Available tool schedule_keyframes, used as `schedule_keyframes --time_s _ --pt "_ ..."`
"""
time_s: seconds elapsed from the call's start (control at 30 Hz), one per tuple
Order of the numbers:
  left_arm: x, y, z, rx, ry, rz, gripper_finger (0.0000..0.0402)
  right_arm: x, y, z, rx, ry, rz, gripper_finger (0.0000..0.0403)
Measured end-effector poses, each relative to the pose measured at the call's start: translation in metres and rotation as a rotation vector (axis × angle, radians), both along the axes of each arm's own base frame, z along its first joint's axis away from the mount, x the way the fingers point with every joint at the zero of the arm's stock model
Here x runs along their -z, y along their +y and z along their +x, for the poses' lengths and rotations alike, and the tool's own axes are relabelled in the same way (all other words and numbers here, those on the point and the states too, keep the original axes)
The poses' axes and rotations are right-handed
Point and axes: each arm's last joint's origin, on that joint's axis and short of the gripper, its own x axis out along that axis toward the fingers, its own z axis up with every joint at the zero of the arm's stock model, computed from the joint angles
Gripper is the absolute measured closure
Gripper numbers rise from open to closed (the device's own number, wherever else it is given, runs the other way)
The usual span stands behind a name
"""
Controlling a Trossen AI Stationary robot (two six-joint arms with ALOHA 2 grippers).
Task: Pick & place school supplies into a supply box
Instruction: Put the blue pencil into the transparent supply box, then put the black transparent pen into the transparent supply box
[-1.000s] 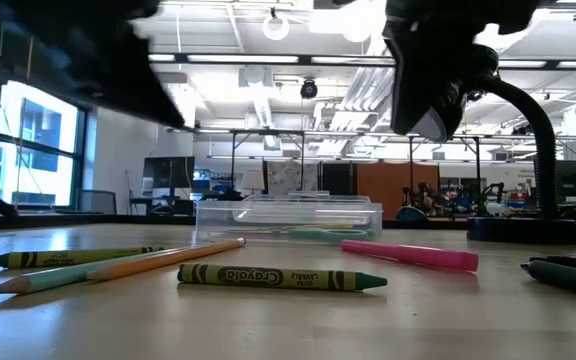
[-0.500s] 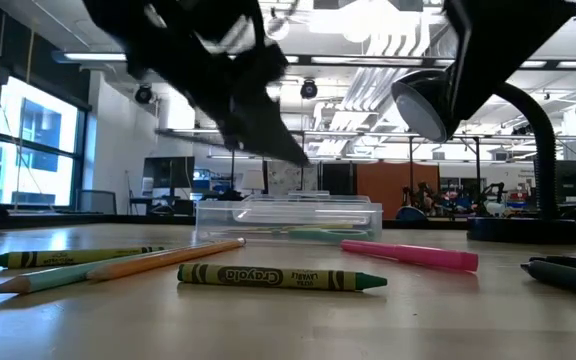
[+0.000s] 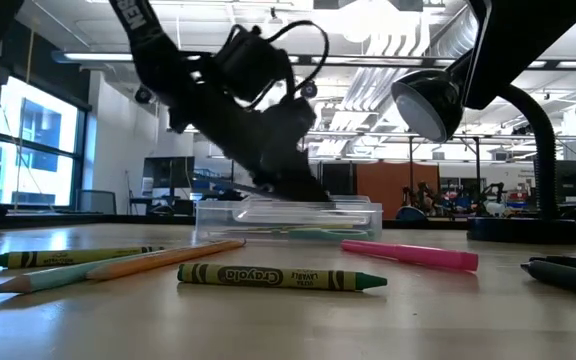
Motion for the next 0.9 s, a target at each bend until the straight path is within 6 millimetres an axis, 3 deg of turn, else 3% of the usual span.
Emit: schedule_keyframes --time_s 0.2,0.47,0.57,0.7,0.83,0.9 --pt "-0.026 -0.001 0.02 0.041 -0.07 0.043 0.0317 0.0 0.0 0.0 0.0 -0.002 0.0 0.0288" --pt "-0.042 0.002 0.027 0.012 0.092 0.098 0.0288 0.0 0.002 -0.001 -0.002 -0.004 0.012 0.0288" --pt "-0.058 -0.001 0.028 0.044 0.161 0.052 0.0288 0.0 0.003 -0.001 -0.005 -0.005 0.012 0.0288" --pt "-0.08 -0.015 0.019 0.119 0.322 -0.013 0.0294 0.0 0.003 -0.001 -0.005 -0.008 0.009 0.0288" --pt "-0.114 -0.032 -0.003 0.148 0.466 0.001 0.0297 0.0 0.004 -0.001 -0.01 -0.028 -0.009 0.0288" --pt "-0.133 -0.04 -0.025 0.133 0.575 0.015 0.0295 0.0 0.004 -0.001 -0.01 -0.04 -0.014 0.0288"
